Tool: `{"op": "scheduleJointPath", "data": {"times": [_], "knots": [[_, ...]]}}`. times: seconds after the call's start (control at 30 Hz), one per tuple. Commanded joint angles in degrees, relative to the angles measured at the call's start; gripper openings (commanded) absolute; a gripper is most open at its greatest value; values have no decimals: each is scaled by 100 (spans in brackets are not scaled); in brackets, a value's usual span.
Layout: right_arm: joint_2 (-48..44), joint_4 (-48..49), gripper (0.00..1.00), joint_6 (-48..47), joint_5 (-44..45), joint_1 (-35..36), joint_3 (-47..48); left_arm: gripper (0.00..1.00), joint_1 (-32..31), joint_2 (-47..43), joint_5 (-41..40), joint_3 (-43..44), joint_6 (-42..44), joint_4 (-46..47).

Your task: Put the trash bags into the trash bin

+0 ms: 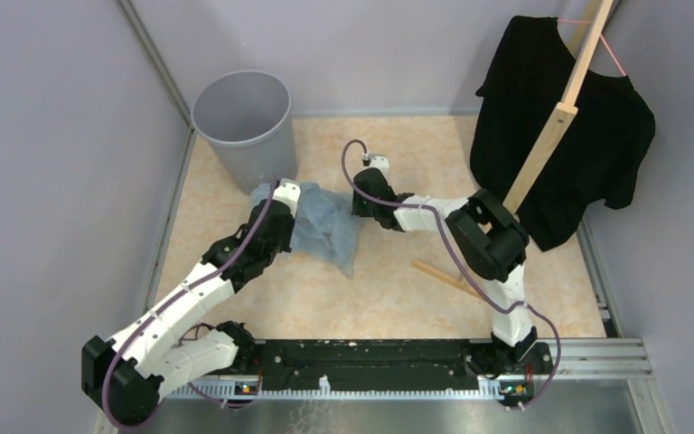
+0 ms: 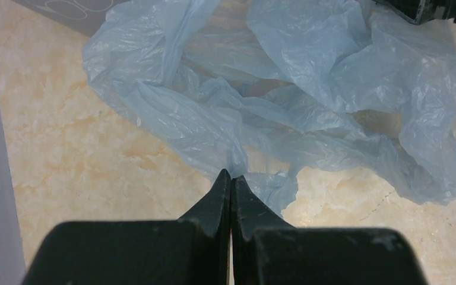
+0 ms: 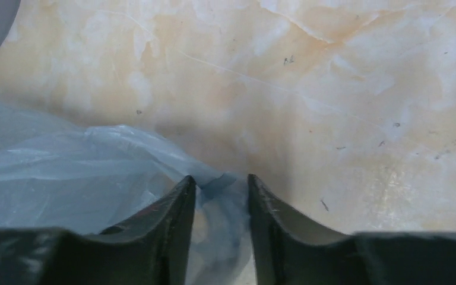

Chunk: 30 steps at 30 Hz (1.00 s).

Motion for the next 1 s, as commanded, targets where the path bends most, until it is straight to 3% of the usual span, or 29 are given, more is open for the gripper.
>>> {"op": "scheduleJointPath", "data": {"times": [0.0,0.2,0.27,0.47,0.57,0.67,0.83,0.9,0.97], "knots": [[185,-175,31,-173,-33,1,285,0,37,-256,-59,-46,60,257],[-793,-378,0,-1138,984,232,203,0,32,-540,32,-82,-75,310],[-1266,-211,0,-1409,1323,327,-138,0,30,-619,163,-119,-135,337],[-1999,-199,0,-1269,834,331,-1007,0,46,-468,630,-102,-899,248],[-1883,-690,0,-1661,1171,316,-507,0,101,-44,1083,-31,-1323,414],[-1774,-2088,0,-2325,1701,322,1313,0,342,503,1497,1070,-1406,240],[-2419,-2985,0,-3571,1213,678,4233,0,403,1113,2225,4805,-861,-150],[-2851,-2615,0,-4206,1103,1161,4516,0,405,992,3021,5496,-726,400],[-3408,-1940,0,-4682,959,1556,3983,0,399,575,3415,5162,-884,1173]]}}
